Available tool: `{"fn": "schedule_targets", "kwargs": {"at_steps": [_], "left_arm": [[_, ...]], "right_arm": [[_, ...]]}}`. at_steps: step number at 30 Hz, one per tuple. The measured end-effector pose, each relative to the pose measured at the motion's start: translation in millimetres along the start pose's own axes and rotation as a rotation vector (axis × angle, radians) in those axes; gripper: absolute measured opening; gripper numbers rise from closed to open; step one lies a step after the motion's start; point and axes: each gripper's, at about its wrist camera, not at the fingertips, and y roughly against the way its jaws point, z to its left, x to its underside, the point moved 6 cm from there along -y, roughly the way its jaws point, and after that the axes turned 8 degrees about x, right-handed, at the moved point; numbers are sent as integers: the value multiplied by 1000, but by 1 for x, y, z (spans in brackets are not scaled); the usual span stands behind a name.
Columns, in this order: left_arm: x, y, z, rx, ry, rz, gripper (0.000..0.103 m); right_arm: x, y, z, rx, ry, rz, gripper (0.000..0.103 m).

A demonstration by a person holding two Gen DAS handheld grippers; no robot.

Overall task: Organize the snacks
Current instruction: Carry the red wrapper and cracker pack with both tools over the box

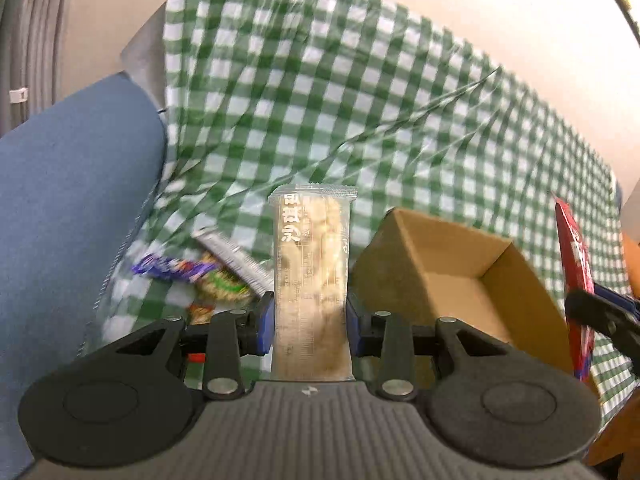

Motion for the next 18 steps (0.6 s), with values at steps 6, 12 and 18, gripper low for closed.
{"fn": "schedule_targets", "kwargs": {"at_steps": [6,12,18], "left_arm": [[-6,-11,-29,73,-8,-43,39],[-7,-27,-63,139,-27,-57,39],[-5,-37,-94,204,-38,-68,39]], "right_arm": [[6,-18,-73,132,-60,-17,47],[21,-25,-116,192,-160,23,47],[29,-19,-135,242,-159,22,47]]}}
